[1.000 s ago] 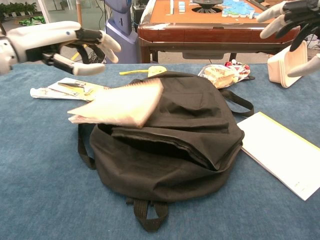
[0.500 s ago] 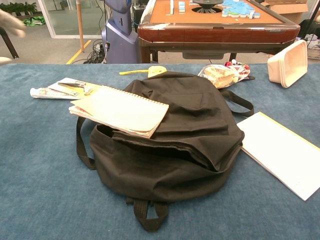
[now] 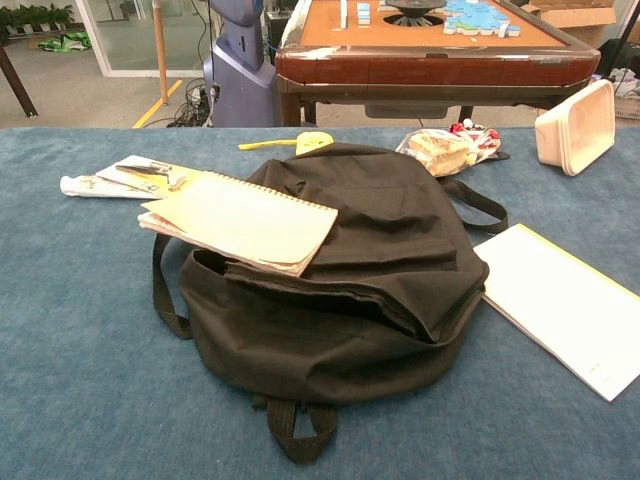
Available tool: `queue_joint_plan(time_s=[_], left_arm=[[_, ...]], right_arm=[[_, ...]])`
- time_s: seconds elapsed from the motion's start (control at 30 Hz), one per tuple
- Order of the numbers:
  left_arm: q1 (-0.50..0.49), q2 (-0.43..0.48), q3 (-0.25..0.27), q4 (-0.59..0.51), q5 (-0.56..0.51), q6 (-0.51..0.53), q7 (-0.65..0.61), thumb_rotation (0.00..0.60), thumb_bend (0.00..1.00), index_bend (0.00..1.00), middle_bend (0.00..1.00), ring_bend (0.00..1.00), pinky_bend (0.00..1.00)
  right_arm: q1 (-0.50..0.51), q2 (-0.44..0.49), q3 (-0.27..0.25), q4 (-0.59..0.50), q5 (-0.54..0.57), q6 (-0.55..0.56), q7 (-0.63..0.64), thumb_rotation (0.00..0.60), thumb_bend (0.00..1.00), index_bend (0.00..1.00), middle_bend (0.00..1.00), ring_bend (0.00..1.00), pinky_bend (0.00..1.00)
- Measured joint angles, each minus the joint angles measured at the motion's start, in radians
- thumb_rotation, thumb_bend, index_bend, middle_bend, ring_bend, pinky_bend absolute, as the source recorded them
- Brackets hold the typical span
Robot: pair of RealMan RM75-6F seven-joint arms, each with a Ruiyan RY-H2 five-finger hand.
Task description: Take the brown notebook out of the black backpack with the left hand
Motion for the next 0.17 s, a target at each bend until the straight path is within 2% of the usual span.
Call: queue_joint_plan(time_s=[0.17], left_arm=[[0.054,-0.007,0.019,-0.04,0.03,0.044,0.031,0.6,0.25,0.25,0.2,0.2,0.26]], right_arm=[[-0.042,-0.029,-0.011,0.023,-0.036,0.038,0.019,0.6,0.21,0.29,0.36,0.31,0.43]])
